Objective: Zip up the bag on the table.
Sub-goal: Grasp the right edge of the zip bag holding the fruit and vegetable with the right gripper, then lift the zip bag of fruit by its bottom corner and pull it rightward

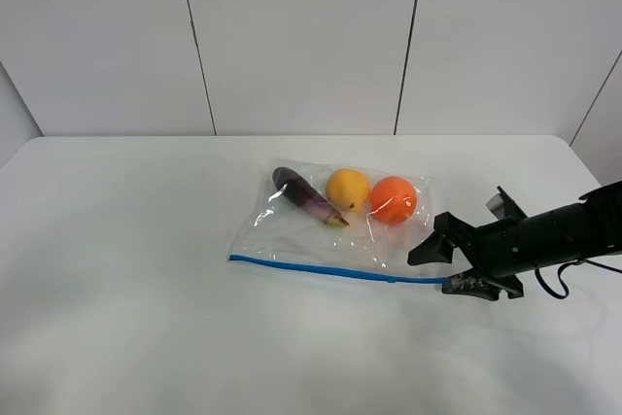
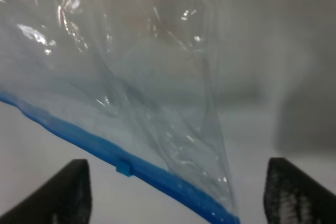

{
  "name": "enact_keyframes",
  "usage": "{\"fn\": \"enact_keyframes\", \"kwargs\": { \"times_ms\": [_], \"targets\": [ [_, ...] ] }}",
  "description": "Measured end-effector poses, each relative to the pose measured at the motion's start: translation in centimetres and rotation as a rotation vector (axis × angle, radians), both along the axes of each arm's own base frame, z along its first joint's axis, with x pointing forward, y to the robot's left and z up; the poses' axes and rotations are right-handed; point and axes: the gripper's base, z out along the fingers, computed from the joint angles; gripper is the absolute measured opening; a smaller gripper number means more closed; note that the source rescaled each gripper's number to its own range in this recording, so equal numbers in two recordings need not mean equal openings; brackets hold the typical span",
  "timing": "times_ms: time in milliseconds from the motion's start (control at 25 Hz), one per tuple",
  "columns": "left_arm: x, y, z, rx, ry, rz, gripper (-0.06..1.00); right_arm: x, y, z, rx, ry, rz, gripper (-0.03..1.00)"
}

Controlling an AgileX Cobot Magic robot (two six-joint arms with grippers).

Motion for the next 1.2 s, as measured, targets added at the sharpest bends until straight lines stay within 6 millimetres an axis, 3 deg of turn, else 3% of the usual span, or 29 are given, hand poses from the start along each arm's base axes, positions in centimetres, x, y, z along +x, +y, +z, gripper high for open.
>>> {"fn": "enact_keyframes", "kwargs": {
  "times_ms": [120, 280, 360, 520, 1200],
  "targets": [
    [0.0, 0.0, 0.0, 0.0, 0.0, 0.0, 0.82, 0.1, 0.2, -0.6, 0.033, 0.001, -0.004, 0.59],
    [0.0, 0.0, 0.0, 0.0, 0.0, 0.0, 0.82, 0.3, 0.2, -0.6, 0.039, -0.024, -0.004, 0.18],
    [0.0, 0.0, 0.0, 0.0, 0.0, 0.0, 0.82, 0.4, 0.2, -0.6, 0.035, -0.037, 0.006, 0.06],
    [0.0, 0.0, 0.0, 0.0, 0.0, 0.0, 0.82, 0.4, 0.3, -0.6, 0.03, -0.057, 0.03, 0.0],
    [0.0, 0.0, 0.0, 0.0, 0.0, 0.0, 0.82, 0.1, 1.3, 0.3, 0.151, -0.108, 0.123, 0.0]
  ]
}}
